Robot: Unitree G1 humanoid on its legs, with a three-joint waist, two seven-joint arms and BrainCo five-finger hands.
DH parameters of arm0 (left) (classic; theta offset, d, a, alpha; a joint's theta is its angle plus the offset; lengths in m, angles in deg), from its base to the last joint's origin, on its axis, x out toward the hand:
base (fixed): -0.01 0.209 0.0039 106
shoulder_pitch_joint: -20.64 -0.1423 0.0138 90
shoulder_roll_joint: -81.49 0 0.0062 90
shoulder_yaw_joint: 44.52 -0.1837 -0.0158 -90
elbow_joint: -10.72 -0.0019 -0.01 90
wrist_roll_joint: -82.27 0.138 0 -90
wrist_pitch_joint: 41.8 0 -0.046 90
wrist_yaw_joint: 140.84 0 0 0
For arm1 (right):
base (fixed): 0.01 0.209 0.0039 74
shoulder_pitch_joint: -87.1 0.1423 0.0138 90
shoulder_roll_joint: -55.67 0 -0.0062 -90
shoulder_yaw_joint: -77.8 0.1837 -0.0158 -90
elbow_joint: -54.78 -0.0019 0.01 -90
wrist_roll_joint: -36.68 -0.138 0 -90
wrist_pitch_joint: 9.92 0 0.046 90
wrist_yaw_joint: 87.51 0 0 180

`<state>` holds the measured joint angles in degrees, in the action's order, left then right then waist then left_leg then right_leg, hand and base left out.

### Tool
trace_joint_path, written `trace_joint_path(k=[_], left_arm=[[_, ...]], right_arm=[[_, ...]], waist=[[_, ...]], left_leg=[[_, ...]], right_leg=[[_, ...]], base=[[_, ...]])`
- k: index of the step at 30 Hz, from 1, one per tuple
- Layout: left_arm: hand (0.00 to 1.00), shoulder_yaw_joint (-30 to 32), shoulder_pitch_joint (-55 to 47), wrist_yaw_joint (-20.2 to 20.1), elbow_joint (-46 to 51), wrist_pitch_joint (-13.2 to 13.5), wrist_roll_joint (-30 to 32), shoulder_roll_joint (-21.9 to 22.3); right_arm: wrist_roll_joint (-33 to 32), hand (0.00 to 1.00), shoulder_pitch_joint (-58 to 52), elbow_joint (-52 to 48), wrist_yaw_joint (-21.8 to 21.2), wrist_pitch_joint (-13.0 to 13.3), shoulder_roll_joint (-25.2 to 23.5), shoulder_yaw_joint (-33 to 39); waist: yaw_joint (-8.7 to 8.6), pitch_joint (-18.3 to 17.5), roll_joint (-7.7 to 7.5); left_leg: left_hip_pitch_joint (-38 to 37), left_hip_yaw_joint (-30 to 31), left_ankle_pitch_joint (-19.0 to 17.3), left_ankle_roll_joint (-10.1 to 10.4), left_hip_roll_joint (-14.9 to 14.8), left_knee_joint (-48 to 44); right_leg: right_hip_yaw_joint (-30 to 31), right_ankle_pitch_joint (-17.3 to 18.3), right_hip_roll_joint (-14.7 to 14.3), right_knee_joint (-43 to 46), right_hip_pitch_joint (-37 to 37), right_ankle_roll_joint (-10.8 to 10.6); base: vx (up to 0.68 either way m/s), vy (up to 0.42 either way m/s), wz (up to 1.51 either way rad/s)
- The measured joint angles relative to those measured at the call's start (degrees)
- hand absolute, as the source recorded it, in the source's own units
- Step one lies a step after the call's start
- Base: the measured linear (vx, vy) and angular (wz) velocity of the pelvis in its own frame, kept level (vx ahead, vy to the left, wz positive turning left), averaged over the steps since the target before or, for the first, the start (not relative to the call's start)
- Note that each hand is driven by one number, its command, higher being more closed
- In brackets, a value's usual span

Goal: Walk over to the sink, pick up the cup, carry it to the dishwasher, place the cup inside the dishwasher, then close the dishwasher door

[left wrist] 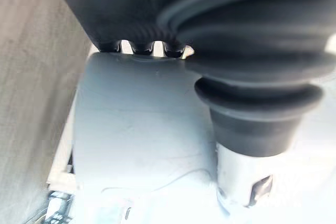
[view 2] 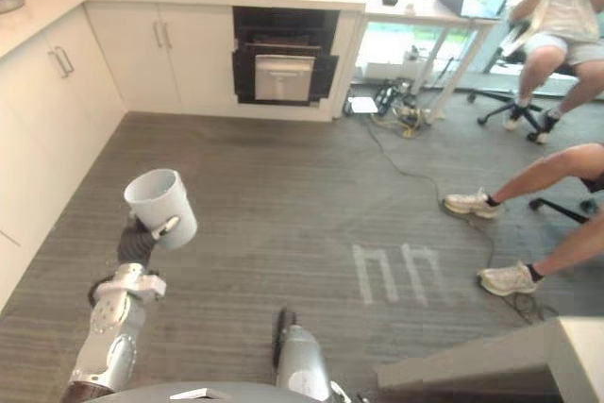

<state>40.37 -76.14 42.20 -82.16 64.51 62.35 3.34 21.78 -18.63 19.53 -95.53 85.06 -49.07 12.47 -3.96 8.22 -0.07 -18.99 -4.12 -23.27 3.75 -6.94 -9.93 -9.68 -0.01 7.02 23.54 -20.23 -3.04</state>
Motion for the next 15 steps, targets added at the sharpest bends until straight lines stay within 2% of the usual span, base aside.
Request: trace_joint_path(k=[1,2,3,5,7,8,9,10,11,12,13,14,15], left_arm=[[1.0,-0.1,0.6,0.0,0.2,0.0,0.0,0.7],[1.0,-0.1,1.8,-0.2,1.1,0.0,0.1,1.4],[1.0,-0.1,2.7,-0.4,1.4,0.0,0.1,1.5],[1.0,-0.8,2.7,-0.5,1.4,0.0,0.7,1.5],[1.0,-2.5,2.5,-0.5,1.4,-0.1,1.3,1.6],[1.0,-2.9,2.0,-0.5,1.4,0.0,2.1,2.3],[1.0,-2.9,1.8,-0.6,1.3,0.0,2.3,2.6],[1.0,-2.7,1.4,-0.7,1.2,-0.1,2.3,2.6],[1.0,-1.7,0.6,-0.8,1.2,-0.1,2.3,2.3],[1.0,-0.7,0.0,-0.8,1.2,-0.1,2.2,1.9],[1.0,-0.2,-0.2,-0.8,1.2,-0.1,2.1,1.7],[1.0,0.9,-0.2,-0.9,1.2,0.0,2.1,1.6],[1.0,1.6,-0.2,-0.8,1.2,0.0,2.3,1.2]], right_arm=[[0.3,0.0,-0.2,-0.2,0.0,0.1,0.4,0.1],[0.7,0.0,-0.8,-0.8,0.0,0.2,1.1,-0.1],[0.6,0.0,-0.2,-1.1,0.4,0.3,1.7,-0.4],[0.6,0.0,-0.4,-2.1,1.1,0.3,2.0,-0.1],[0.6,0.0,-0.2,-2.1,1.7,0.5,1.5,-0.7],[0.6,0.0,-0.5,-2.0,2.3,1.2,1.6,-1.4],[0.5,0.0,-0.4,-2.0,2.3,1.5,1.6,-1.5],[-0.6,0.0,0.0,-2.0,2.5,2.4,1.7,-1.9],[-2.1,0.0,0.4,-1.9,2.9,3.9,1.6,-2.9],[-3.7,0.0,0.7,-1.8,3.3,5.6,1.6,-4.3],[-4.0,0.0,1.1,-1.8,3.3,6.6,1.6,-4.6],[-5.1,0.0,2.6,-1.8,3.3,8.2,2.0,-5.5],[-5.1,0.0,4.7,-2.2,3.3,9.3,2.9,-6.7]], waist=[[-0.31,-0.2,1.37],[-0.4,-1.1,3.38],[-0.22,-1.1,3.9],[-0.68,-1.5,4.01],[-0.69,-2.1,4.26],[-0.7,-2.1,3.82],[-0.59,-2.1,4.14],[-0.17,-1.9,4.74],[0.69,-1.6,4.56],[1.77,-1.3,3.44],[2.39,-1.5,2.98],[3.69,-1.6,2.18],[4.23,-1.5,1.71]], left_leg=[[-0.3,0.8,-0.8,-0.9,-0.9,0.1],[-0.1,2.5,-0.9,-1.8,-2.0,0.1],[0.0,3.3,0.9,-1.2,-2.3,-1.2],[0.2,5.9,5.0,-0.9,-3.2,-5.3],[4.0,6.9,8.8,2.4,-4.8,-16.3],[12.1,8.8,16.6,8.3,-6.2,-32.4],[15.6,8.9,18.7,8.4,-6.8,-39.3],[20.3,7.5,17.8,6.1,-8.3,-48.4],[25.2,4.5,15.4,2.5,-9.6,-56.7],[28.6,0.5,12.8,0.0,-9.2,-58.1],[30.4,-1.4,11.7,-0.9,-8.7,-56.4],[33.3,-5.8,9.7,-2.3,-7.2,-49.5],[35.7,-9.5,9.1,-3.0,-5.2,-38.8]], right_leg=[[-0.5,0.8,-0.4,2.7,-0.5,0.3],[-0.5,4.8,-1.1,8.1,-2.5,1.9],[-0.7,7.7,-0.8,11.4,-3.0,2.4],[-2.9,13.4,0.1,15.2,-0.6,2.7],[-5.0,17.3,-0.2,15.6,3.2,3.0],[-5.8,19.7,-1.2,14.1,6.7,3.5],[-6.0,20.4,-2.1,12.8,8.5,4.0],[-6.1,20.6,-3.8,10.3,11.8,4.7],[-5.8,20.6,-5.4,6.3,17.1,5.2],[-5.5,20.0,-5.5,2.2,22.4,5.1],[-5.0,19.1,-5.3,0.2,24.5,4.4],[-3.3,18.1,-4.5,-3.4,27.5,3.0],[-1.7,17.5,-3.1,-6.1,29.6,1.8]], base=[[0.52,-0.223,0.85],[0.49,-0.216,0.72],[0.6,-0.289,0.67],[0.55,-0.29,0.61],[0.64,-0.311,0.55],[0.54,-0.246,0.36],[0.52,-0.198,0.25],[0.5,-0.132,-0.08],[0.61,-0.109,-0.3],[0.49,-0.052,-0.4],[0.5,-0.001,-0.62],[0.52,0.066,-0.77],[0.55,0.103,-0.76]])
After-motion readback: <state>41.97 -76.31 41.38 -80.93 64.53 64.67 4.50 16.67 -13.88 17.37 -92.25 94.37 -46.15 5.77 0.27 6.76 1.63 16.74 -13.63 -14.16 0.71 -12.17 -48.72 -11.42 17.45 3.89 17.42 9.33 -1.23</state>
